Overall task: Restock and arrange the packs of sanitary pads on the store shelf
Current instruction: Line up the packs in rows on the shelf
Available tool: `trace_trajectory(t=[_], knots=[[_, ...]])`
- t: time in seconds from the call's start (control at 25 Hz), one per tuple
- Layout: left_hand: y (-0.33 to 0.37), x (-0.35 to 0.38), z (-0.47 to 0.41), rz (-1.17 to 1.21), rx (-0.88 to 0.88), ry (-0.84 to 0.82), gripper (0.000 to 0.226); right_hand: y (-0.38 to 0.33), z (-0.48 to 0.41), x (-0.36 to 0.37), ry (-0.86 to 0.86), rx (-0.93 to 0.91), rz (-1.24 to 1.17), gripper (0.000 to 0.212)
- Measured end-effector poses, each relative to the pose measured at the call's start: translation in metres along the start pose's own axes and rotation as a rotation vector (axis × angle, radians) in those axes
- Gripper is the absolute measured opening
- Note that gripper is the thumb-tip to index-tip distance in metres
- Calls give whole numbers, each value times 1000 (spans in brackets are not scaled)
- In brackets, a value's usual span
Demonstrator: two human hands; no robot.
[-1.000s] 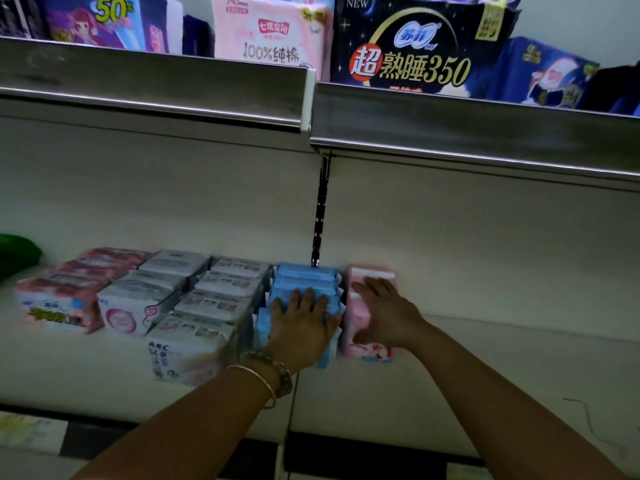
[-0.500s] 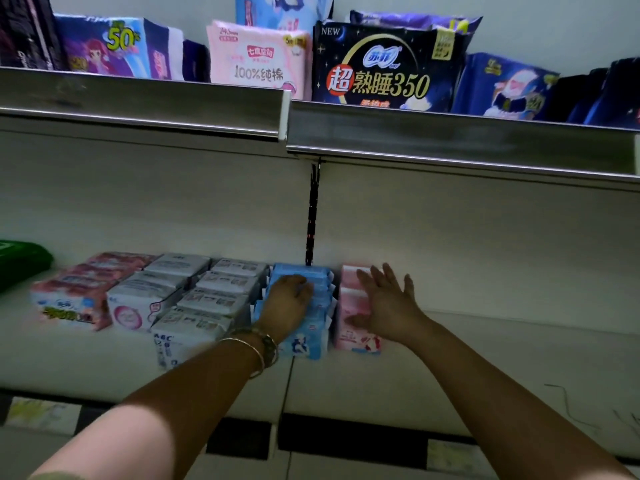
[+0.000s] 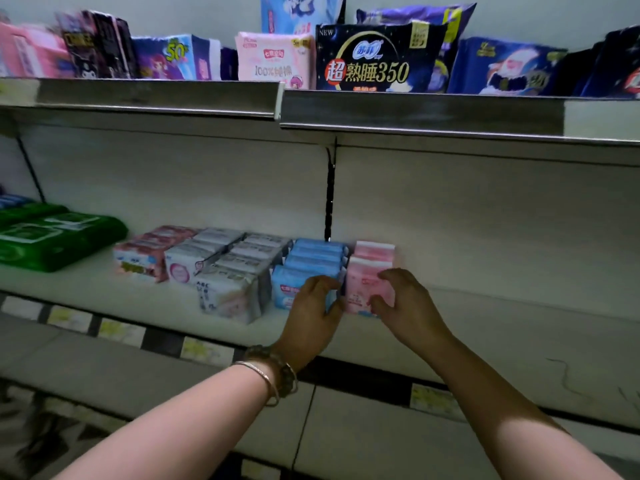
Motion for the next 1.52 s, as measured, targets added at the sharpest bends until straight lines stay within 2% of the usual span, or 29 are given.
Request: trace_trajectory(t=[0.28,0.48,0.6,0.84,1.2,1.52], knots=[[10,-29,45,2,-91,-10,23,-35,33,-8,66,51,-71,36],[-1,-75,81,1,-130,-49,25,-89,45,1,74,117,-133,30],[-19,-116,110,5,-140,-25,26,-136,51,27,30,84,-131,34],[-53,-175,152,-17,-173,4,22,-204,77,60,-8,21,-147,29],[-48,-173,180,-5,-219,-58,23,-205,108,44,27,78,-181,24],[-24,-110,204,6,-309,-79,23,-144,153,27,-37,114,-232,25]])
Point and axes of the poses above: each hand's wrist, its own z-axis away from the middle knuckle, its own x-axis out of the palm, y = z × x, the point moved 3 cm from there along -z, towards the middle knuckle, and after that the axes turned 10 degrees about -x, right-handed, at the moved point
